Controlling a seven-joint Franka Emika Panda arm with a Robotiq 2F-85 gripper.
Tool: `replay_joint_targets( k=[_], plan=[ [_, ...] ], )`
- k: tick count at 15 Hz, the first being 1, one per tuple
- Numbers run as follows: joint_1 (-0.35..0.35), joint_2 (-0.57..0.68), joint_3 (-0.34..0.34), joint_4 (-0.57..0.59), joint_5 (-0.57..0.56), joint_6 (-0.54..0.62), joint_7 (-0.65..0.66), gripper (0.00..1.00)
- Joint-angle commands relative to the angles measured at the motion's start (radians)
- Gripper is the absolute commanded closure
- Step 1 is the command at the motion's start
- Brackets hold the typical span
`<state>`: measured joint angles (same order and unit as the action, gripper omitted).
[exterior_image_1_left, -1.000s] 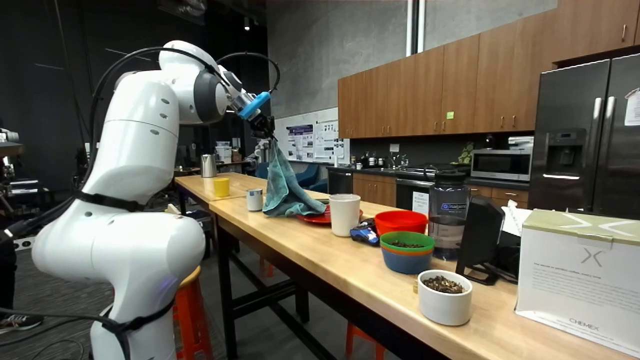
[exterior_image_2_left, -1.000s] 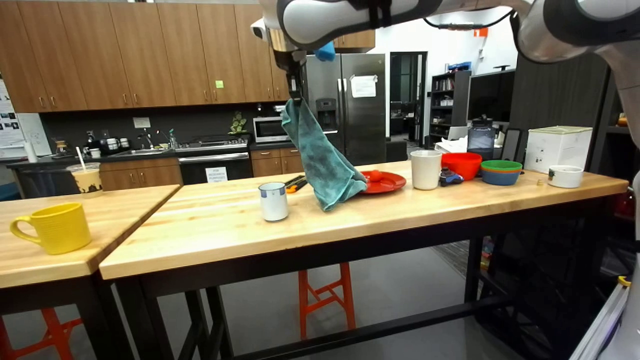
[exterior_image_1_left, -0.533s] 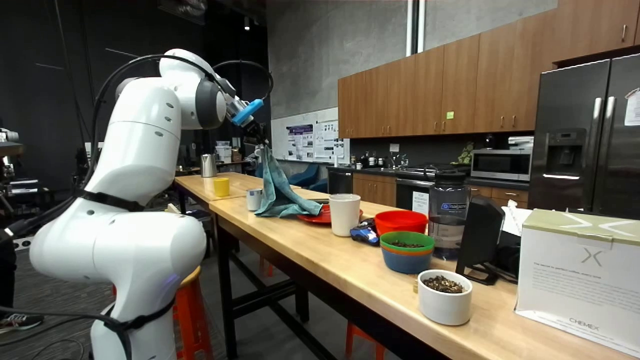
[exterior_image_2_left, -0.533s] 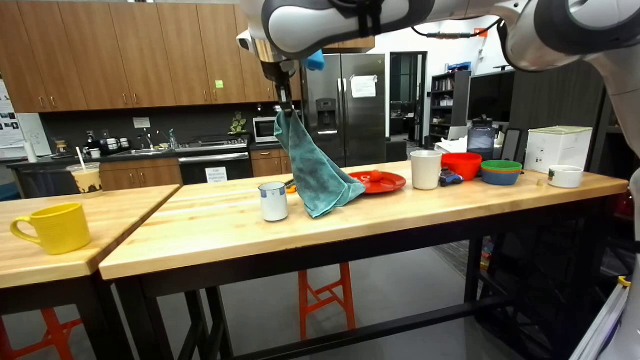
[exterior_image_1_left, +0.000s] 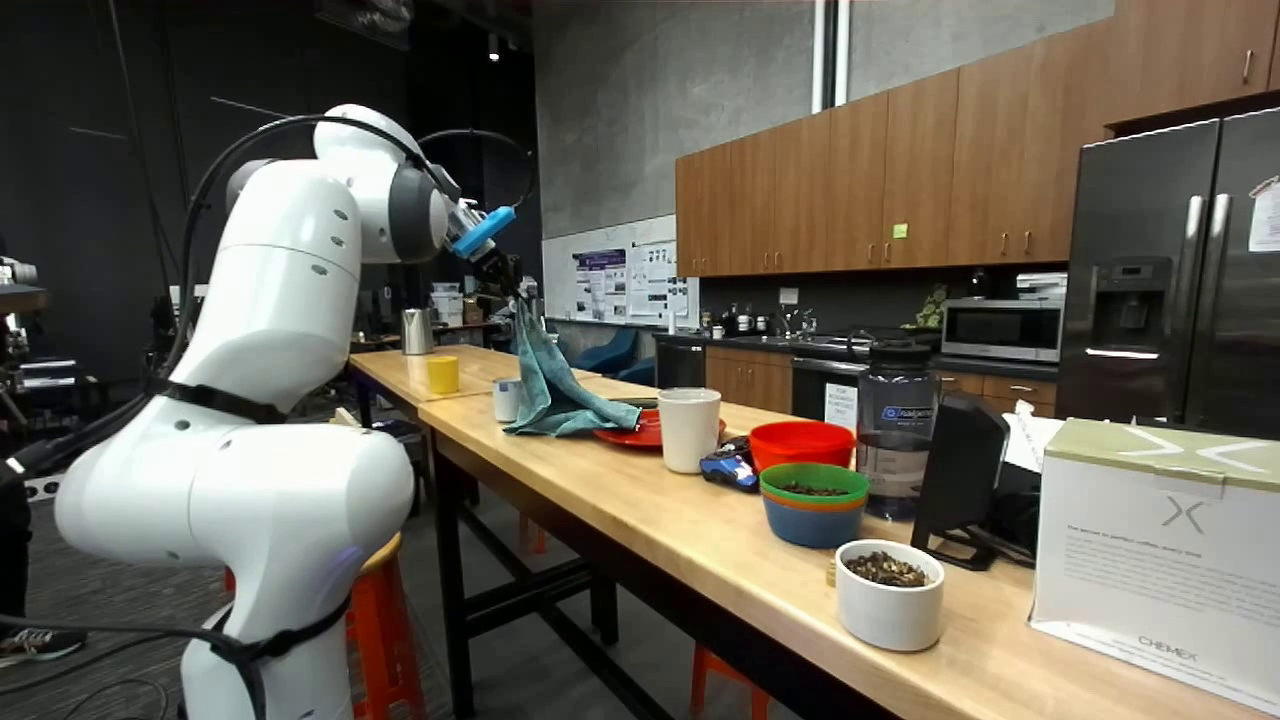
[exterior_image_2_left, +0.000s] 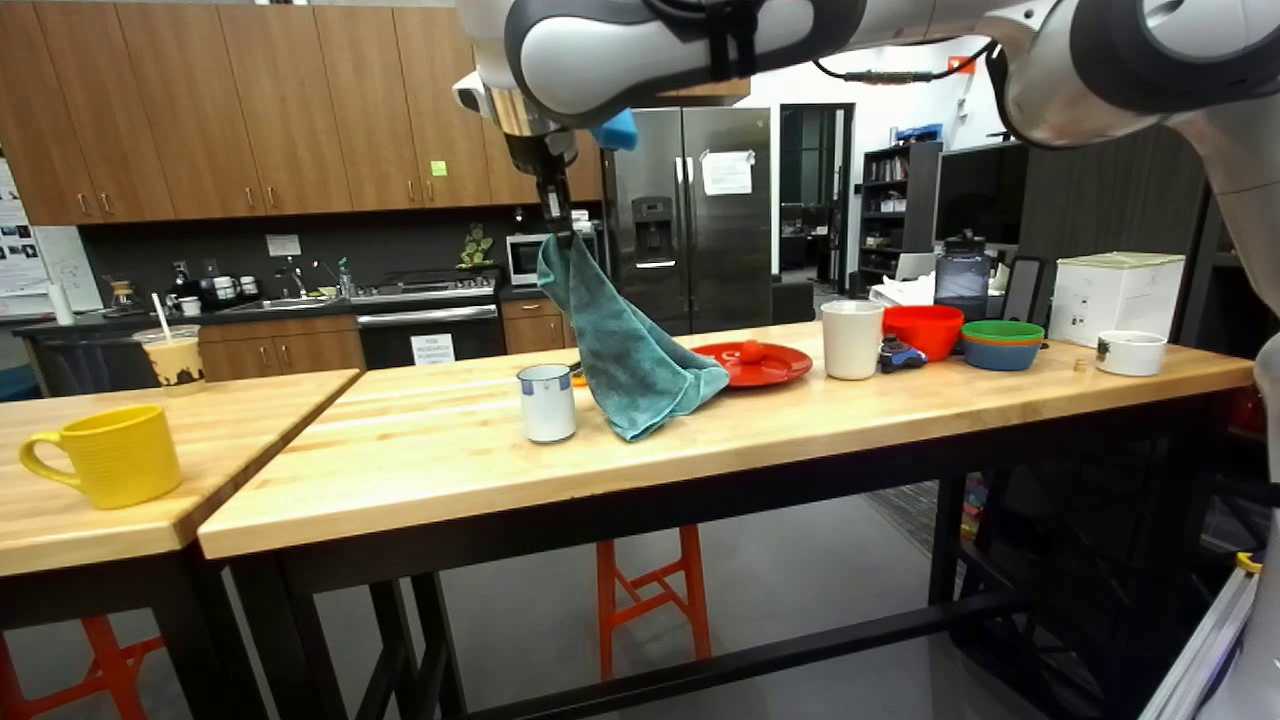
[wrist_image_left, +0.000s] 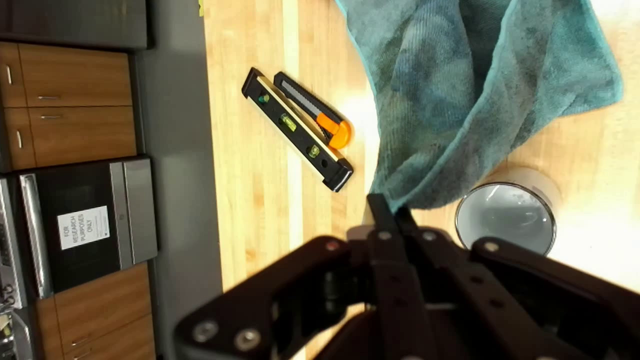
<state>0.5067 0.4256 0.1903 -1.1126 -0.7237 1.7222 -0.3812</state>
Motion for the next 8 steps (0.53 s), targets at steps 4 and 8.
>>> replay_joint_targets(
  k=[4, 8],
  plan=[
    [0.070, 0.019, 0.007, 0.025, -0.019, -0.031, -0.009, 1.00],
    [0.094, 0.043, 0.019, 0.050, -0.014, -0.064, -0.010, 1.00]
  ],
)
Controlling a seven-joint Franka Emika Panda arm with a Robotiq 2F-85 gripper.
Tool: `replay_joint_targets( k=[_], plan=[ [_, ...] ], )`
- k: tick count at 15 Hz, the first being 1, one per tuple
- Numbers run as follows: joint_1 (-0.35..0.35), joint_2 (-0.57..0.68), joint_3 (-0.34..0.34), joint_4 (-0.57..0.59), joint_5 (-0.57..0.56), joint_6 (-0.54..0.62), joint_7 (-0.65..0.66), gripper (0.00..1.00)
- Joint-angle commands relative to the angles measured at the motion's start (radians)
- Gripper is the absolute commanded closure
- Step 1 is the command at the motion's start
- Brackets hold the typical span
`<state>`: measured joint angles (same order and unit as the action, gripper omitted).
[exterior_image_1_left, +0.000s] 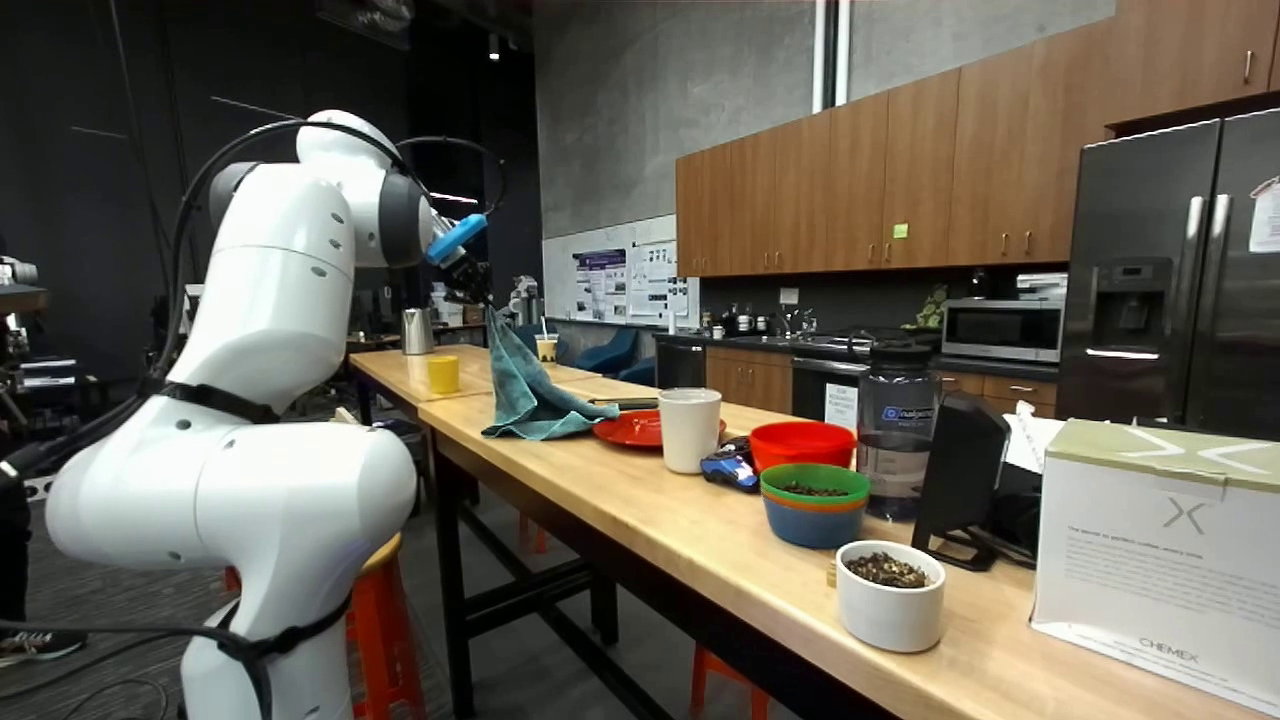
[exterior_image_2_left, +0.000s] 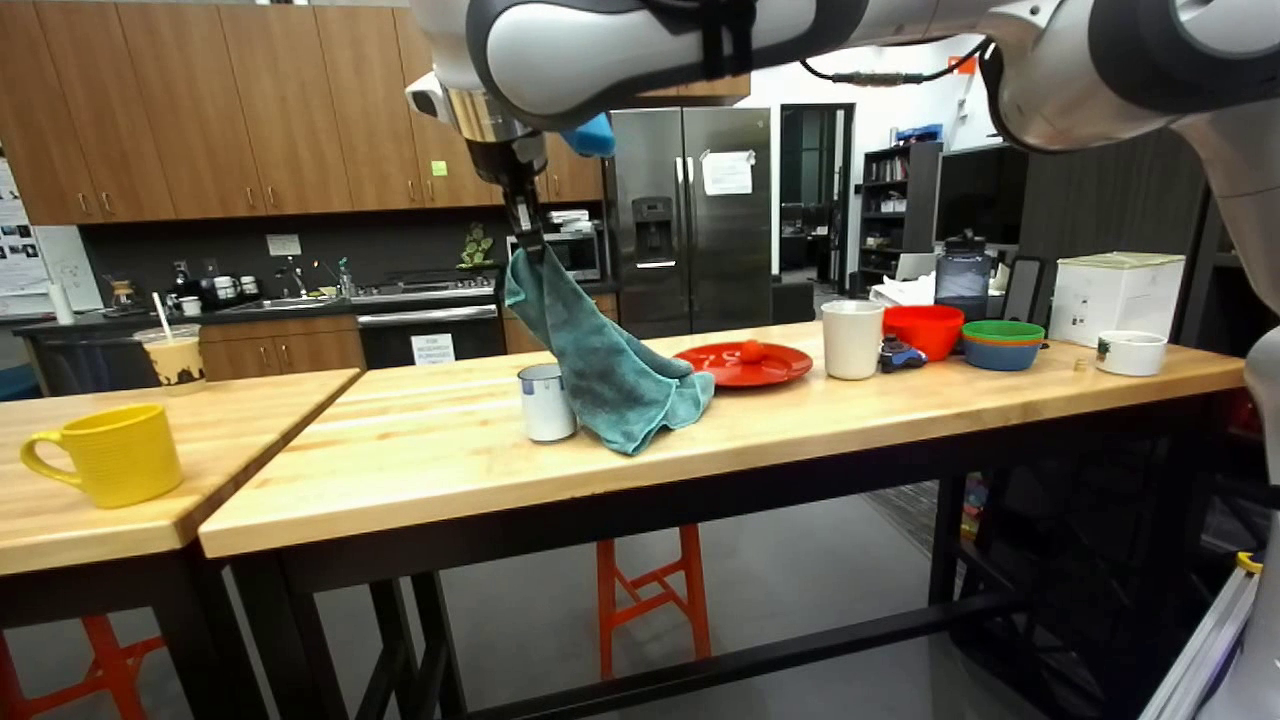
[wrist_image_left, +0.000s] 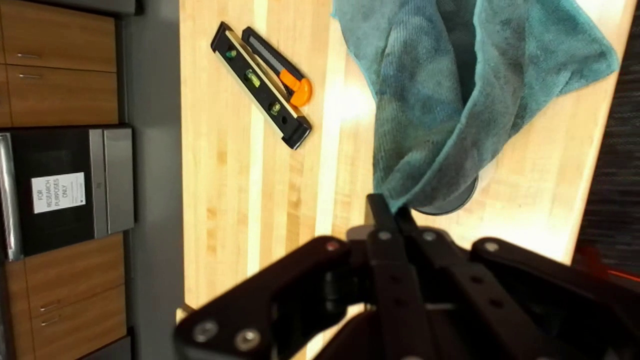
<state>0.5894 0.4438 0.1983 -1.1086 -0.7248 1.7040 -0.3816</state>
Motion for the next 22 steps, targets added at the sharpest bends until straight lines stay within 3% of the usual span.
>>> replay_joint_targets(
  k=[1, 7, 16, 20, 22],
  plan=[
    [0.012, 0.031, 0.014, 0.058, 0.001, -0.062, -0.008, 1.00],
    [0.025, 0.113, 0.007, 0.222, 0.067, -0.264, -0.014, 1.00],
    [0.135, 0.284, -0.013, 0.471, -0.022, -0.520, -0.037, 1.00],
    [0.138, 0.324, -0.002, 0.542, 0.003, -0.570, -0.029, 1.00],
    [0.138, 0.304, -0.039, 0.539, 0.075, -0.536, -0.018, 1.00]
  ],
)
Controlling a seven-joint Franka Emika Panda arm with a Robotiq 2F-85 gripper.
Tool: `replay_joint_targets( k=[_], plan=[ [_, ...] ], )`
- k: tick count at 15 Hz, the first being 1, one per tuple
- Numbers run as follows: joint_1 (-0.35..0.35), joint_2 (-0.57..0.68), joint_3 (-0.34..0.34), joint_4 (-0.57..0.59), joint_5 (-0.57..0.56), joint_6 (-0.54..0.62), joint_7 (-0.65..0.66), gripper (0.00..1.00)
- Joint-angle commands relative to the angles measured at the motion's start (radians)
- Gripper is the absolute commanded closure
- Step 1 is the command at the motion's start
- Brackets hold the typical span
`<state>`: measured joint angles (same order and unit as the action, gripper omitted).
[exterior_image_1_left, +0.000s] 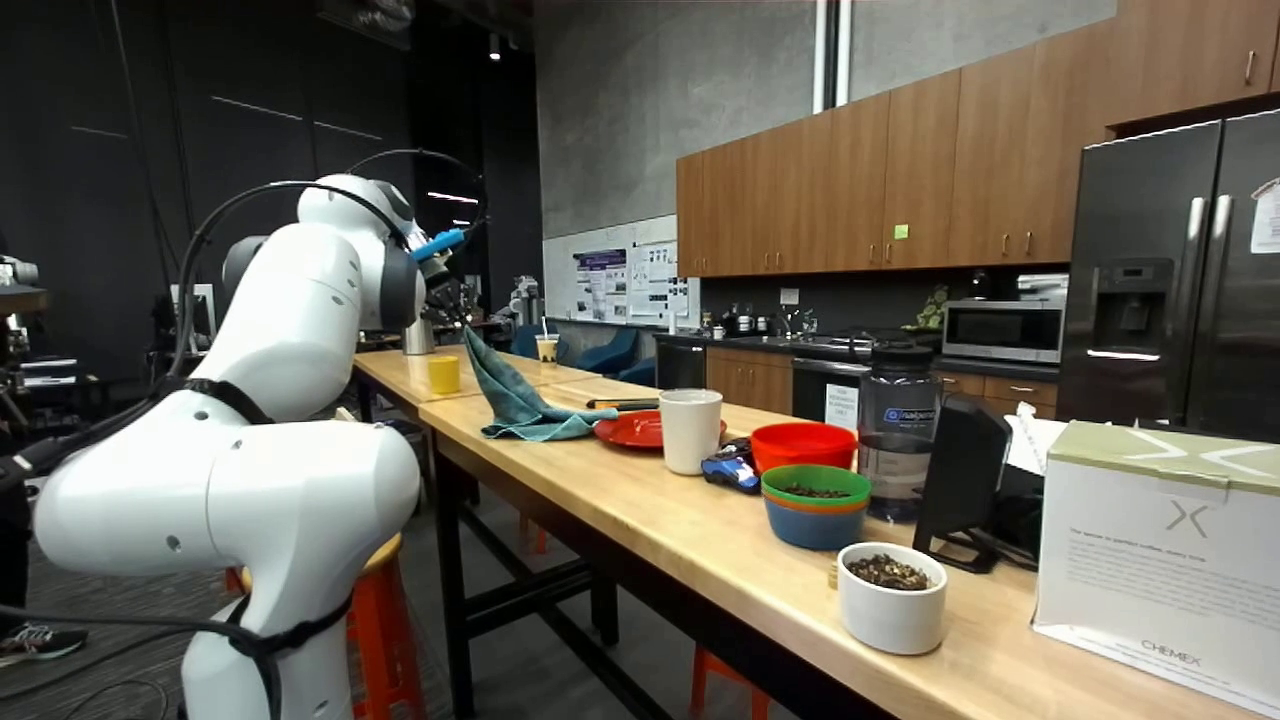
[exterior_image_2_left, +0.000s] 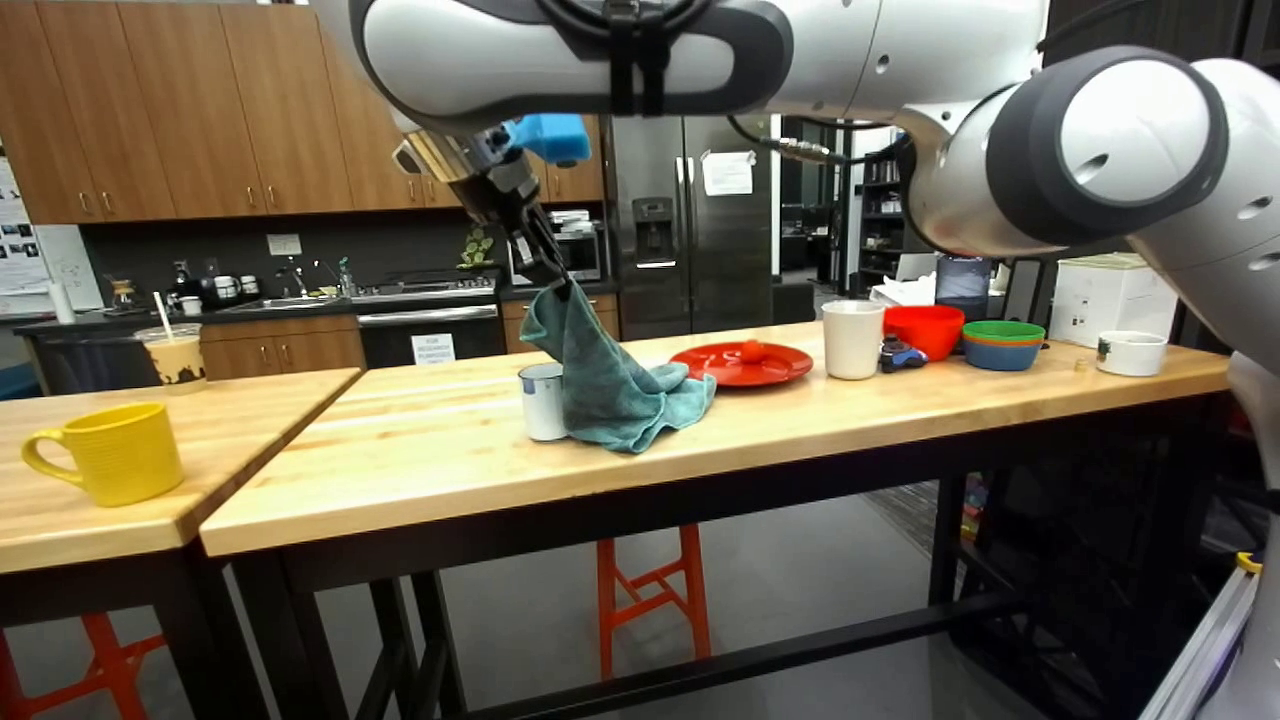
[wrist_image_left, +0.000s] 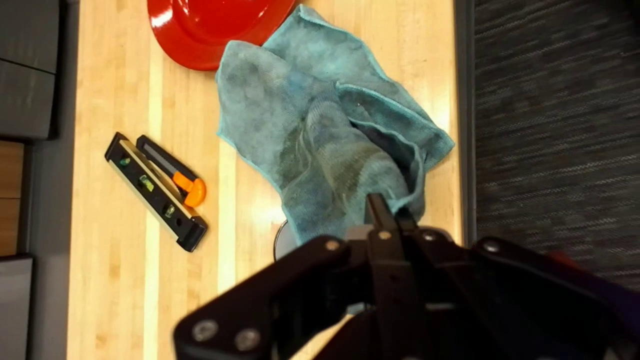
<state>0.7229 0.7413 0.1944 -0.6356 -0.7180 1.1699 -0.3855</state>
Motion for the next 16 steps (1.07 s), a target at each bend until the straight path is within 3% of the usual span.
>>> replay_joint_targets(
  k=[1, 5, 9, 11, 14, 16],
  plan=[
    [-0.002, 0.005, -0.043, 0.087, 0.094, 0.009, -0.011, 1.00],
    [-0.065, -0.004, -0.092, 0.214, 0.226, 0.028, -0.001, 1.00],
    [-0.180, 0.003, -0.156, 0.303, 0.332, 0.024, 0.000, 1.00],
    [-0.249, -0.039, -0.173, 0.235, 0.370, 0.061, 0.014, 1.00],
    [-0.325, -0.033, -0.199, 0.227, 0.393, 0.072, 0.019, 1.00],
    [-0.359, 0.004, -0.215, 0.284, 0.394, 0.036, 0.018, 1.00]
  ],
)
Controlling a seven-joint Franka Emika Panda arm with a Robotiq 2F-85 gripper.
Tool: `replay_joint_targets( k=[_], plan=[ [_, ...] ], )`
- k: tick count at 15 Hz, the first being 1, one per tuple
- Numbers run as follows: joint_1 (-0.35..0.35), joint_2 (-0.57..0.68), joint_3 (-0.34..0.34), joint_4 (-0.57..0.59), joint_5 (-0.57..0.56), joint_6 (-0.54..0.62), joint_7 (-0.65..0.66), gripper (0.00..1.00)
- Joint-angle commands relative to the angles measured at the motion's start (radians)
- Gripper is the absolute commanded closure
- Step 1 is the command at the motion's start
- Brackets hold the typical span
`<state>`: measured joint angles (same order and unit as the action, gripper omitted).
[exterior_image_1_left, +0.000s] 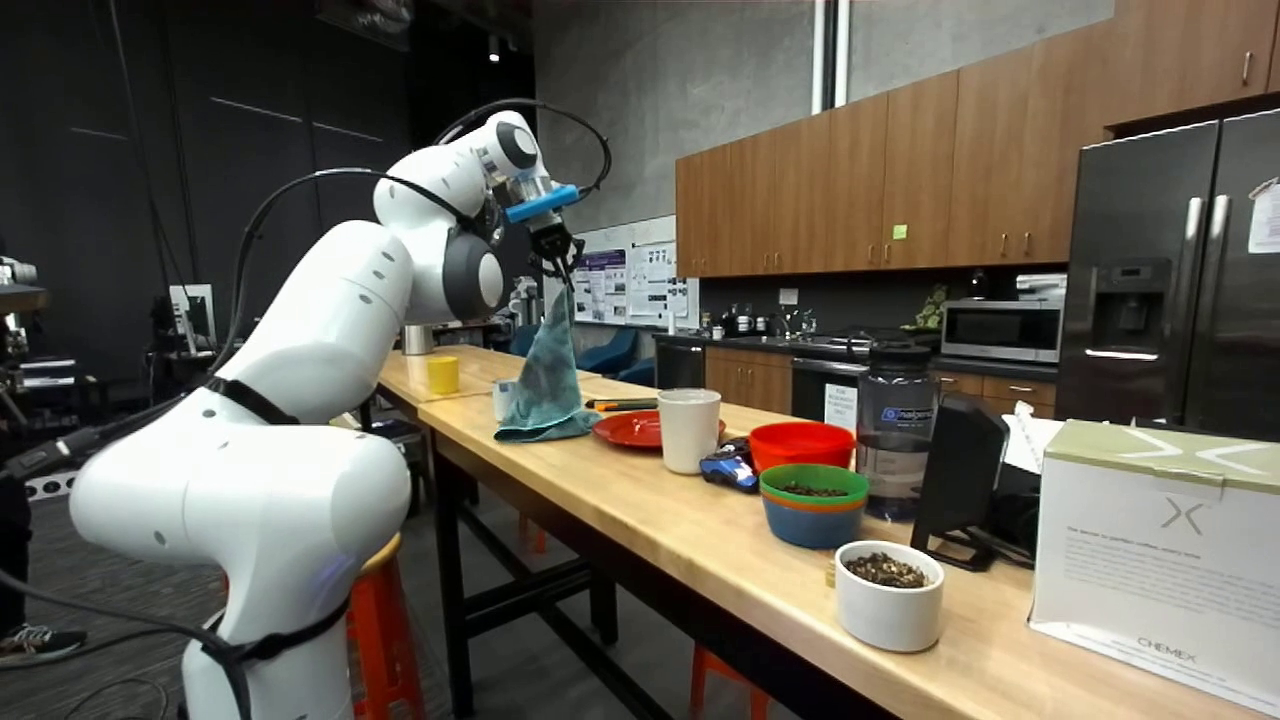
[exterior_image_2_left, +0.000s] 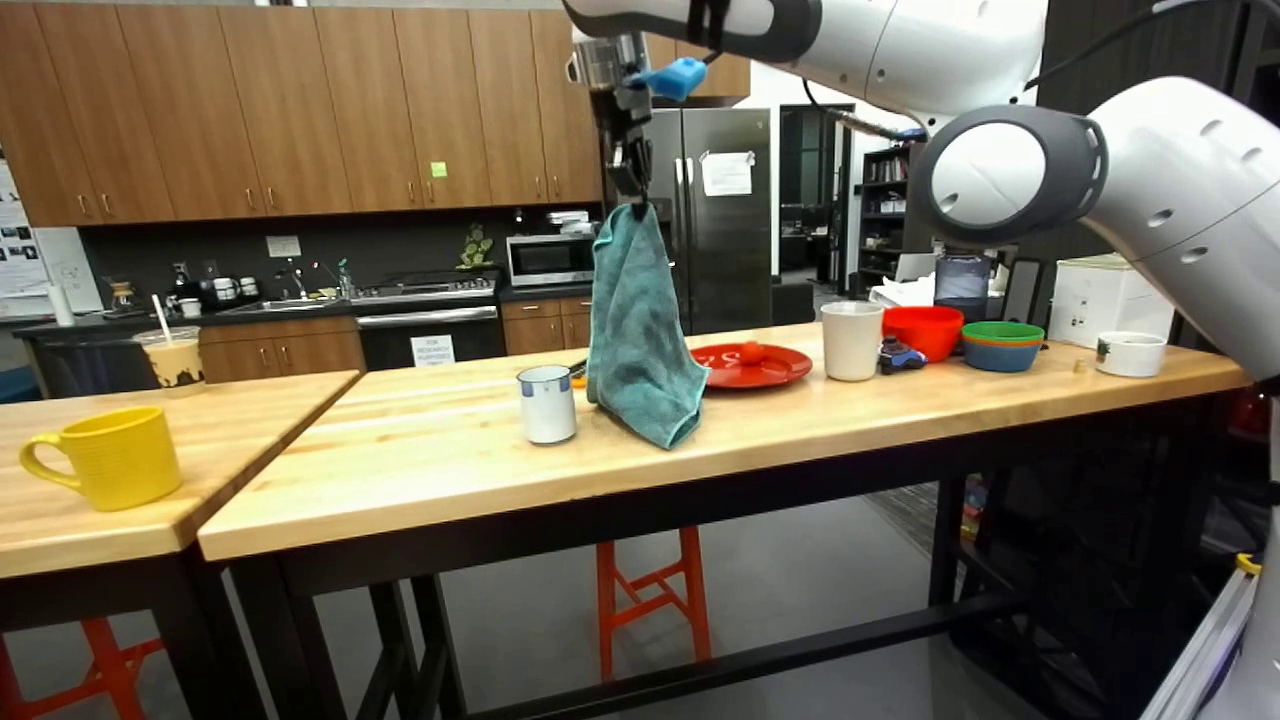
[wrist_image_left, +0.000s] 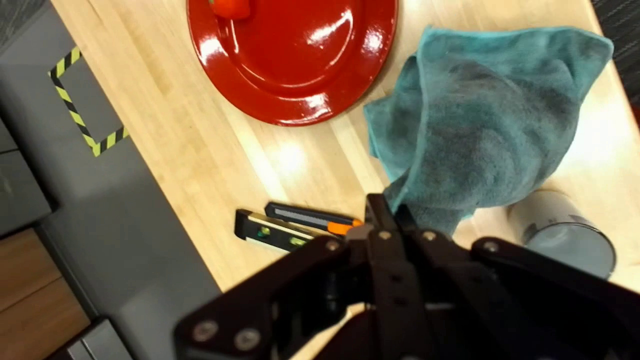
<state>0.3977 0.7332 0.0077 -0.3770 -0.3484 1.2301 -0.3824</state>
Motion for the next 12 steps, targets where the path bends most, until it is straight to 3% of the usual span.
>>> replay_joint_targets(
  k=[1, 12],
  plan=[
    [-0.053, 0.017, -0.032, 0.027, 0.028, -0.032, 0.015, 1.00],
    [-0.179, 0.043, -0.077, 0.019, 0.043, -0.194, 0.088, 1.00]
  ],
)
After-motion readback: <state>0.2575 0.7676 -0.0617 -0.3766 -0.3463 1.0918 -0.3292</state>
